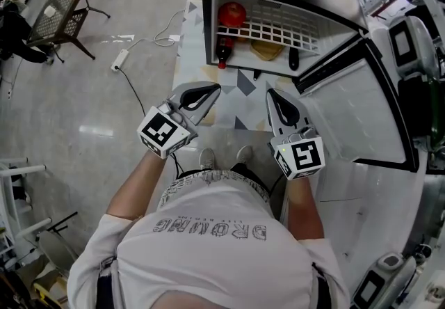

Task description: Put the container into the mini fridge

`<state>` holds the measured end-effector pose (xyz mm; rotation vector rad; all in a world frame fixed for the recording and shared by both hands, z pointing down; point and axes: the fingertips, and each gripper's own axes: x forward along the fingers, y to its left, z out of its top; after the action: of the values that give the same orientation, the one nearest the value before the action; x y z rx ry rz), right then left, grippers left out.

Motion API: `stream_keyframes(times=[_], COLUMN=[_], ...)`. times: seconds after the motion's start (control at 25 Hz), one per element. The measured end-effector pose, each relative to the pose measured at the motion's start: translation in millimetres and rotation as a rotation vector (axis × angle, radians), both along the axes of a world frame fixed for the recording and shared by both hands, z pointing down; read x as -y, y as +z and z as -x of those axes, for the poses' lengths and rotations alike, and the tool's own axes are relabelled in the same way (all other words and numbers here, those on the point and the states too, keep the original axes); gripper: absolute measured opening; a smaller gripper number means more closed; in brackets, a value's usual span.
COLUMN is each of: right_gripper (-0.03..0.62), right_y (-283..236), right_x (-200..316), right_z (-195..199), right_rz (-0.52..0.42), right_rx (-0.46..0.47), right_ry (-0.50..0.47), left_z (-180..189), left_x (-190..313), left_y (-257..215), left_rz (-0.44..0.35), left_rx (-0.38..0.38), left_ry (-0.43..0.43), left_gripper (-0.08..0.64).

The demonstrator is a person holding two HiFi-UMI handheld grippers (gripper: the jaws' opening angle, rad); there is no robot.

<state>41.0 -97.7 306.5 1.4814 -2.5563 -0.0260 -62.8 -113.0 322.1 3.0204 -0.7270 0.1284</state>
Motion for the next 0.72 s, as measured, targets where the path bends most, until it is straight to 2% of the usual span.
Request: stream_keyframes(times=[0.72], right_gripper=[0.002], right_y=[4.8], right_x=[9.3], right_z=[-7.8], right_rz=[0.014], right_rx=[0.0], right_ry=[-0.026], left_z=[-5.7], left_x=[6.2], left_y=[-0.5], left_rz=[0.003], left_rx=[0.012], left_ry=[-0.018], left_gripper=[0.008])
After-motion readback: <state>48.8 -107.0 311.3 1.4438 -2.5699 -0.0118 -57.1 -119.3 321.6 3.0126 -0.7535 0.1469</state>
